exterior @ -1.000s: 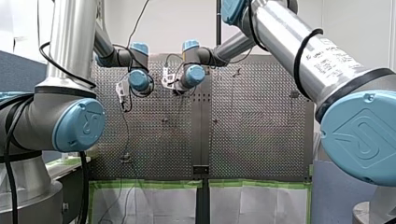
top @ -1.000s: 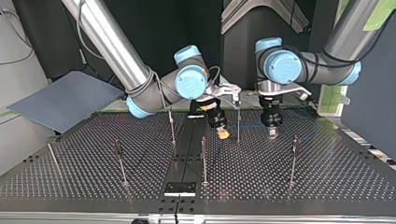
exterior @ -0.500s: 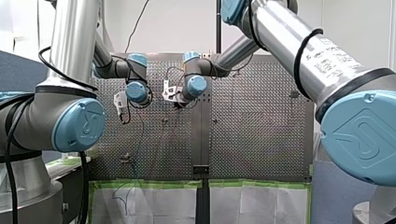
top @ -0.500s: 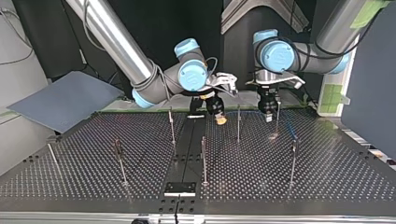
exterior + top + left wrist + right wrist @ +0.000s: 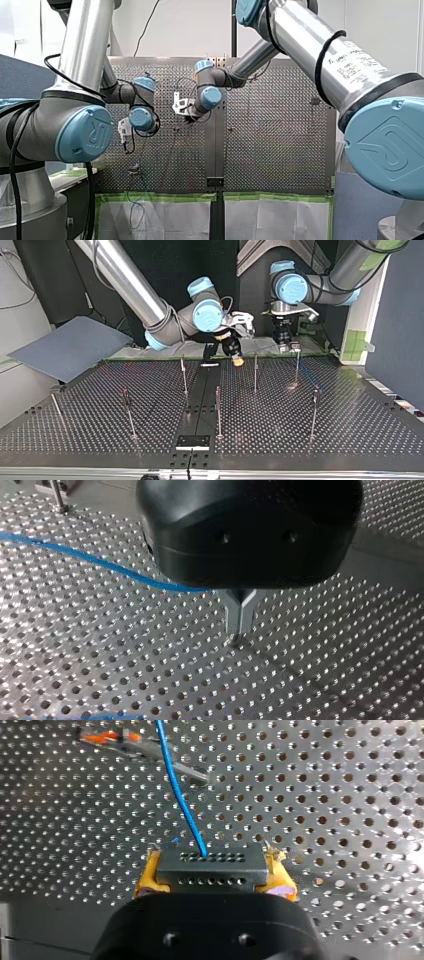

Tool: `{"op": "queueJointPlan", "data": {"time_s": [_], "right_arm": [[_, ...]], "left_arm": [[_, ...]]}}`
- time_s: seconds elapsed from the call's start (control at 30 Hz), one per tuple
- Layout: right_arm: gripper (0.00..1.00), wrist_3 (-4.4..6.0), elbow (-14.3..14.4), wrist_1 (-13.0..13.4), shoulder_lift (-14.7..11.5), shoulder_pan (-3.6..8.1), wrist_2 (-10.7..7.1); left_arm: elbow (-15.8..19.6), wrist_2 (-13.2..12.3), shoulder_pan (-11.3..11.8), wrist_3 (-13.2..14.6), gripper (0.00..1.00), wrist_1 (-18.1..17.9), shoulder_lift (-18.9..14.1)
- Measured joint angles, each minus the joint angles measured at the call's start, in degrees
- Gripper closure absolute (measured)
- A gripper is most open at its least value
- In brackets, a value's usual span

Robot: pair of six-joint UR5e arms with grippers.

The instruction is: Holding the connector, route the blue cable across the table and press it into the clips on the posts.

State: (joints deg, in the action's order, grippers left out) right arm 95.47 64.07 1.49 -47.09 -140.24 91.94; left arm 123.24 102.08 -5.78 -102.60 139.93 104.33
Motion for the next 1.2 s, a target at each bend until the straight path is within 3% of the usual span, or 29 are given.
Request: {"op": "queueJointPlan", "data": {"time_s": [0.33, 0.63, 0.83, 1.03, 1.2], "right_arm": [[1.0, 0.56, 2.4, 3.3, 0.0, -0.17, -0.72], [1.0, 1.05, 3.1, 4.9, 0.8, -0.57, -1.09], [1.0, 1.1, 3.2, 5.0, 2.5, 0.03, -1.13], [1.0, 1.39, 3.1, 5.2, 2.7, 1.05, -1.34], [1.0, 1.63, 3.1, 5.2, 2.7, 1.94, -2.4]], "left_arm": [[3.8, -4.6, 0.2, -3.4, 1.0, -4.6, 0.2], [0.7, -8.8, 0.0, -4.6, 1.0, -7.4, 3.5], [-1.6, -9.0, 0.9, -6.3, 1.0, -8.4, 5.2], [-2.0, -8.2, 1.7, -5.3, 1.0, -7.2, 5.4], [-2.1, -9.0, 1.8, -4.9, 1.0, -7.0, 5.7]]}}
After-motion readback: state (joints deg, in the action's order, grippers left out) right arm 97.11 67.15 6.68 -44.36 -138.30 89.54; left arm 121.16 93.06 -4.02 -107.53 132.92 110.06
